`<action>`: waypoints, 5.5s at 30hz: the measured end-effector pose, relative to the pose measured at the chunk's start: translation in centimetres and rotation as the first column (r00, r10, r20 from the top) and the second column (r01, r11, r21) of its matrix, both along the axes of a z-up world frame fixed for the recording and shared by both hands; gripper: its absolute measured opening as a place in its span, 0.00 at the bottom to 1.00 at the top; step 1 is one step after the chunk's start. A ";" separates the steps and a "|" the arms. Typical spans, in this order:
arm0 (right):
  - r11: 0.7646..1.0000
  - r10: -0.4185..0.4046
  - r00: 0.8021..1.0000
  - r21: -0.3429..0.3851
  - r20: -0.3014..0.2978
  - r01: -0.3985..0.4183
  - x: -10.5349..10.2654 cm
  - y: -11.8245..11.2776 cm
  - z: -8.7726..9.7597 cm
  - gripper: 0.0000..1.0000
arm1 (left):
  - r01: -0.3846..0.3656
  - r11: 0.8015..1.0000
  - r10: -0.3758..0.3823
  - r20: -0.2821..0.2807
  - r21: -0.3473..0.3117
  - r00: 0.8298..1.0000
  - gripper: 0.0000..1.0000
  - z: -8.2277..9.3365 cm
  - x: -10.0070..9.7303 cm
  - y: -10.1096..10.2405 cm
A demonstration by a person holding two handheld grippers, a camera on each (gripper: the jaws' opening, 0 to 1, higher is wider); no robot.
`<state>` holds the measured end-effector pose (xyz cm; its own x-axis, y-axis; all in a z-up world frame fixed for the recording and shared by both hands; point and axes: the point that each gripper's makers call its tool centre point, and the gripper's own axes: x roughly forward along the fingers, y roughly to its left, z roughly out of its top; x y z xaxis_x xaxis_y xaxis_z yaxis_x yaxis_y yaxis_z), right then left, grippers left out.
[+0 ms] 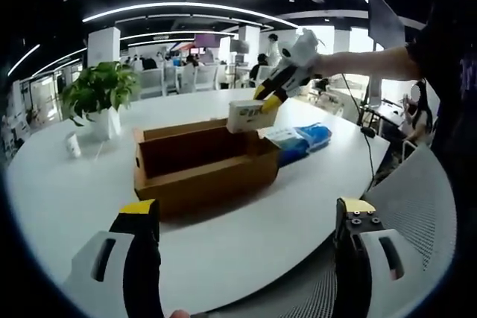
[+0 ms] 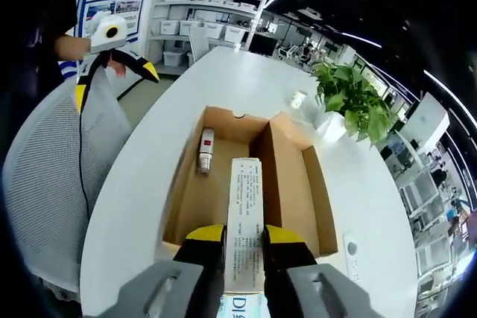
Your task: Operate the shoe box by opening the lid, removing the specified soft item, and placing it in the target area until the item is outside and the box remains undamaged.
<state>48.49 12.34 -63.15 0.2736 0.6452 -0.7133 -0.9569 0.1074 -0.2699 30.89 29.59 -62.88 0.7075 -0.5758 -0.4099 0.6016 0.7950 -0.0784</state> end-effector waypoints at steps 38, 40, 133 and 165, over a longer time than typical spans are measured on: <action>0.994 -0.090 0.996 -0.060 0.026 0.091 2.6 -7.4 -0.9 0.14 | 0.011 1.000 -0.010 -0.018 0.025 1.000 0.98 -0.6 -0.1 -0.2; 0.994 -0.092 0.995 -0.064 0.026 0.094 2.7 -7.7 -1.0 0.14 | 0.010 1.000 -0.010 -0.017 0.026 1.000 0.98 -0.6 -0.1 -0.2; 0.928 -0.203 0.979 -0.319 0.005 0.194 5.4 -19.9 -7.8 0.14 | 0.006 0.999 -0.003 -0.053 0.054 0.999 0.96 -1.4 -0.2 0.0; 0.891 -0.215 0.977 -0.410 -0.001 0.196 4.9 -23.2 -9.5 0.14 | 0.005 0.998 -0.001 -0.065 0.061 0.998 0.95 -1.6 -0.1 0.0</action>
<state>53.42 -10.86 -72.65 0.3303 0.2304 -0.9153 -0.9374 0.1933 -0.2896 30.76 29.64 -64.49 0.6766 -0.5504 -0.4891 0.5992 0.7976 -0.0687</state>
